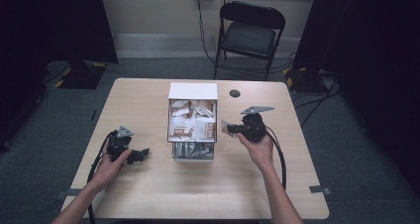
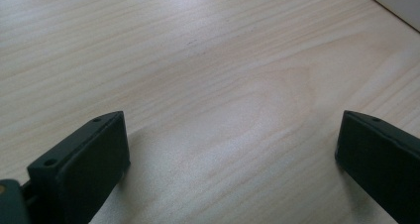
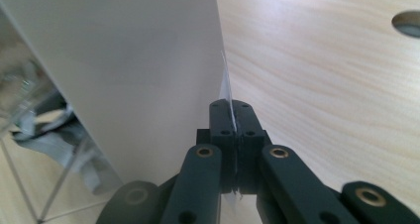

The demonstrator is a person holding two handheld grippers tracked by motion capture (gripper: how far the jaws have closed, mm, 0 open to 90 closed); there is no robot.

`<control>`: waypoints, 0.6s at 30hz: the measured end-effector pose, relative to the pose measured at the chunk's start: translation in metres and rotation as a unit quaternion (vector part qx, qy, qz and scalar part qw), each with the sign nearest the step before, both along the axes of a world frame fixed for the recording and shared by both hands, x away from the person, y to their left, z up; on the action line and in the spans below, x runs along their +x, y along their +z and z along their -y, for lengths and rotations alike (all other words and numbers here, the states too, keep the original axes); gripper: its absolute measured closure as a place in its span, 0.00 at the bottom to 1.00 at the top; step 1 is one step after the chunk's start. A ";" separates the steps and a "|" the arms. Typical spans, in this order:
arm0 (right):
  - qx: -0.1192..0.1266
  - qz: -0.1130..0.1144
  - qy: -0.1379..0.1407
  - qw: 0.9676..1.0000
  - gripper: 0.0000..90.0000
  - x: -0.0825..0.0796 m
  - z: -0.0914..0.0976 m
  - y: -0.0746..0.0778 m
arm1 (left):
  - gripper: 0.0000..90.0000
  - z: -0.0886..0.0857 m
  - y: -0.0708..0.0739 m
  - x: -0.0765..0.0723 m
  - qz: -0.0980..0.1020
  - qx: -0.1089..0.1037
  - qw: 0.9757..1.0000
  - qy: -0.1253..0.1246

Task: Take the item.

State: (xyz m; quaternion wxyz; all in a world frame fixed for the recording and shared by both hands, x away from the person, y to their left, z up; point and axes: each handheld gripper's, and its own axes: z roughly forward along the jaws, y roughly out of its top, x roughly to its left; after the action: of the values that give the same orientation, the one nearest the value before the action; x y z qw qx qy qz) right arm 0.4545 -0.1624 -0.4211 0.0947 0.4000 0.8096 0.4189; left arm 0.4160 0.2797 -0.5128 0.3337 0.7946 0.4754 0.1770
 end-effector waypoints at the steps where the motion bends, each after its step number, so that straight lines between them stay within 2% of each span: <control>1: -0.006 -0.002 -0.001 1.000 0.99 0.001 -0.001 -0.004 | 0.00 0.000 0.000 0.000 0.000 0.000 1.000 0.000; 5: -0.009 -0.014 -0.007 1.000 0.99 0.005 0.000 -0.015 | 0.00 0.000 0.000 0.000 0.000 -0.001 1.000 -0.001; 7: 0.009 -0.025 -0.010 1.000 0.99 0.007 0.000 -0.023 | 0.00 0.000 0.000 0.000 0.000 -0.002 1.000 -0.001; 8: 0.010 -0.028 -0.013 0.999 0.99 0.008 0.000 -0.028 | 0.00 0.000 0.000 0.000 0.000 -0.002 1.000 -0.001; 11: -0.006 -0.038 -0.015 0.999 0.99 0.011 -0.002 -0.041 | 0.00 0.000 0.000 0.000 0.000 -0.002 1.000 -0.001; 18: -0.024 -0.043 -0.011 0.999 0.99 0.013 -0.011 -0.055 | 0.00 0.000 0.000 0.000 0.000 -0.002 1.000 -0.001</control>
State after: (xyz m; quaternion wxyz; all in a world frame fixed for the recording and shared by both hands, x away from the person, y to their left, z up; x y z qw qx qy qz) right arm 0.4678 -0.1518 -0.4762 0.0741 0.4245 0.8182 0.3807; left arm 0.4158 0.2797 -0.5130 0.3353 0.7943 0.4749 0.1762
